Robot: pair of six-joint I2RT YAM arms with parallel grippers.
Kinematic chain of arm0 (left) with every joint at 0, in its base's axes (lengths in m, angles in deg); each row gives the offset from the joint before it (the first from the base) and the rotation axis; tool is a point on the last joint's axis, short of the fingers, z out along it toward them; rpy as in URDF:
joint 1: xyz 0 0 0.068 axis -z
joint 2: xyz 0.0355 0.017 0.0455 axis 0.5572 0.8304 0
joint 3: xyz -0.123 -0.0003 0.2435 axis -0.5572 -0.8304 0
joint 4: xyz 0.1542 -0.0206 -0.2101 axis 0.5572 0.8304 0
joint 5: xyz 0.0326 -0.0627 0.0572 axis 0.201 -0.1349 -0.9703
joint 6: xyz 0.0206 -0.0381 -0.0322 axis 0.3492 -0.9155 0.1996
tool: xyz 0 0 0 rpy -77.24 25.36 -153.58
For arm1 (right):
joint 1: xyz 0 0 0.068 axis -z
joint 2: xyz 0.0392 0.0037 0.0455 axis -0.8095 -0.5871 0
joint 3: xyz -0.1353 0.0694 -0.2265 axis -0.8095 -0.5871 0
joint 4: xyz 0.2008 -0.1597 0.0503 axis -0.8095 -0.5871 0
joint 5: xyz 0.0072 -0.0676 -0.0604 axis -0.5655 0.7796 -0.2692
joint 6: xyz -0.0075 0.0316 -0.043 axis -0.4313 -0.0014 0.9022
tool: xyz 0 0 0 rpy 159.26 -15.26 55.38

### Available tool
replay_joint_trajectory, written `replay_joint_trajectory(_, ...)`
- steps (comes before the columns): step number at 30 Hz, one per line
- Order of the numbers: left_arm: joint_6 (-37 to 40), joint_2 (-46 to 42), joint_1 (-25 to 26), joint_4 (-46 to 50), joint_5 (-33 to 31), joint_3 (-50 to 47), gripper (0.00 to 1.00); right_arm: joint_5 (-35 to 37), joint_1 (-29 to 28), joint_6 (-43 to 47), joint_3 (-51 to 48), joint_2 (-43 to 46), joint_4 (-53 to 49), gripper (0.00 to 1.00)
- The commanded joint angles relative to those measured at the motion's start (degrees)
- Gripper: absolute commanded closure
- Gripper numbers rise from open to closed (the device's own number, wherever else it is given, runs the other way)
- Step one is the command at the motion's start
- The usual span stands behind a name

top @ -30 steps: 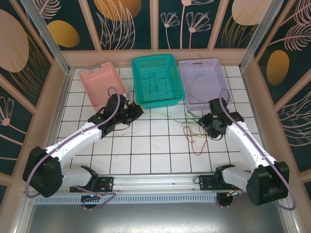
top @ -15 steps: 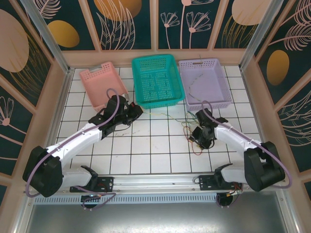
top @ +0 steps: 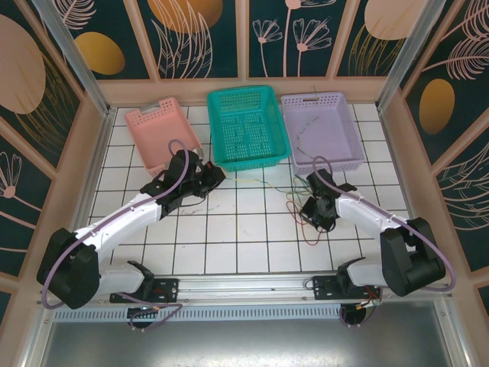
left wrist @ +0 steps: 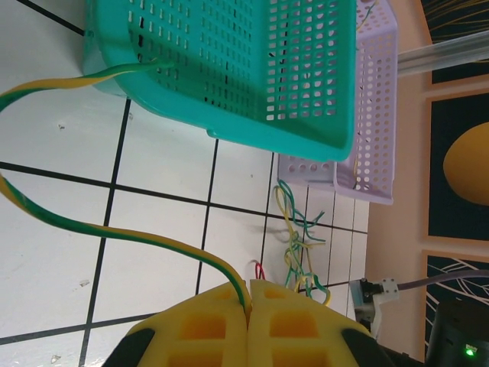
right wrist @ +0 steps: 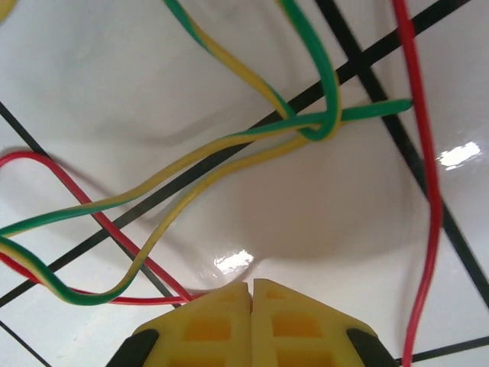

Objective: Untangle the cables

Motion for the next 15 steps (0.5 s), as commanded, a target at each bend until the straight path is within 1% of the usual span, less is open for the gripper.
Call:
replay_joint_trajectory(1,0.62,0.51,0.13,-0.35,-1.69,0.41,1.00,4.66,0.09,1.42,4.04,3.27,-6.19,1.00)
replay_joint_trajectory(3,0.25,0.55,0.13,1.08,-3.99,0.24,1.00,7.65,0.36,1.12,7.13,6.84,-10.46,1.00)
replay_joint_trajectory(6,-0.44,1.09,0.11,4.05,-7.54,0.23,1.00,10.03,1.59,1.33,13.80,10.81,-15.69,1.00)
replay_joint_trajectory(10,-0.88,2.39,0.11,6.39,-10.28,-0.02,1.00,11.84,2.54,3.37,23.21,13.96,-18.02,1.00)
replay_joint_trajectory(13,-0.86,3.58,0.07,7.16,-10.65,-0.12,1.00,13.60,3.81,4.47,29.29,14.83,-19.33,1.00)
replay_joint_trajectory(15,-0.83,4.46,0.10,7.79,-10.55,0.21,1.00,13.57,5.70,5.02,31.95,15.42,-18.26,1.00)
